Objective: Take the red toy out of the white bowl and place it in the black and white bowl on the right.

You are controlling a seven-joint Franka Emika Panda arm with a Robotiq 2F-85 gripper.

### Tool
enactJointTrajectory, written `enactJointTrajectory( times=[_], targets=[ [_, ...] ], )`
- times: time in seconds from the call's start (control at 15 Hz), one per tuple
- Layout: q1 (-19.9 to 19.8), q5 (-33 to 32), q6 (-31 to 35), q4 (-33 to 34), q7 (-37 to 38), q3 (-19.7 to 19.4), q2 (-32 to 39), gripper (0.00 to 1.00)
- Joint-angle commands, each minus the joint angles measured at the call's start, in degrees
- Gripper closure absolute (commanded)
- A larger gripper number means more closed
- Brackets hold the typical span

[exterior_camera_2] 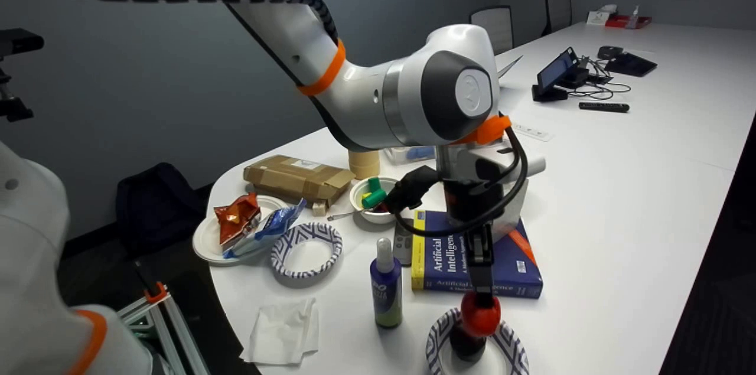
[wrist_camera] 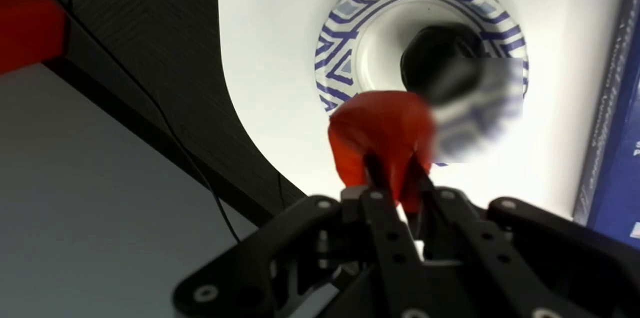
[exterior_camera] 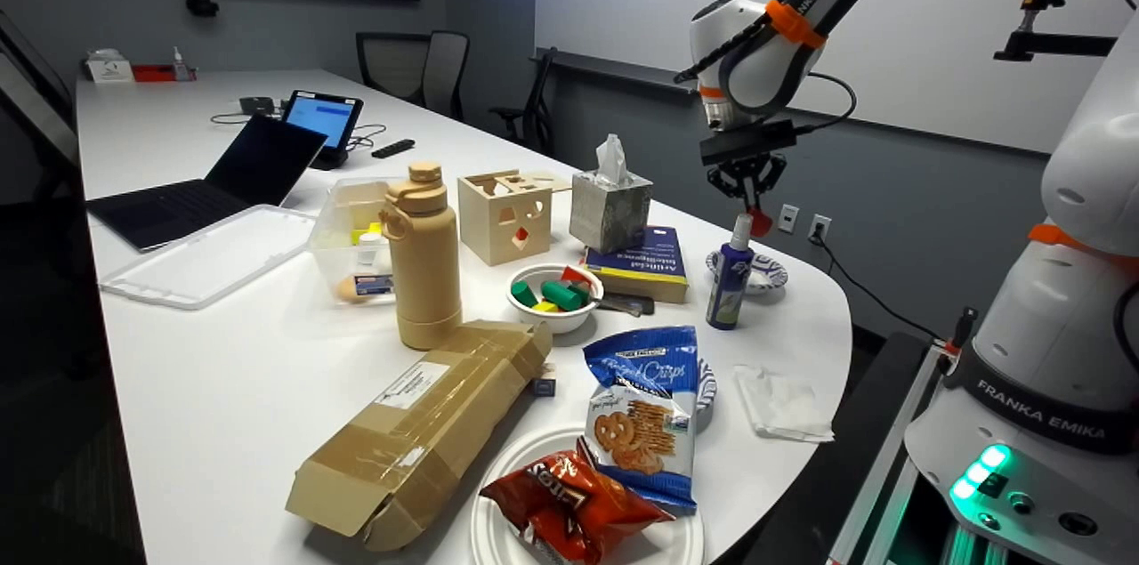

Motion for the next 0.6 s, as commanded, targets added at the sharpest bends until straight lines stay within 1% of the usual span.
enactJointTrajectory(
  times=[0.0,0.47,0.53],
  targets=[
    [0.6,-1.9,1.2,3.0,3.2,-1.5,4.8,0.97],
    [1.4,-1.4,1.0,5.0,3.4,-3.9,8.4,0.97],
    [1.3,-0.9,1.0,4.8,2.5,-4.0,8.2,0.62]
  ],
)
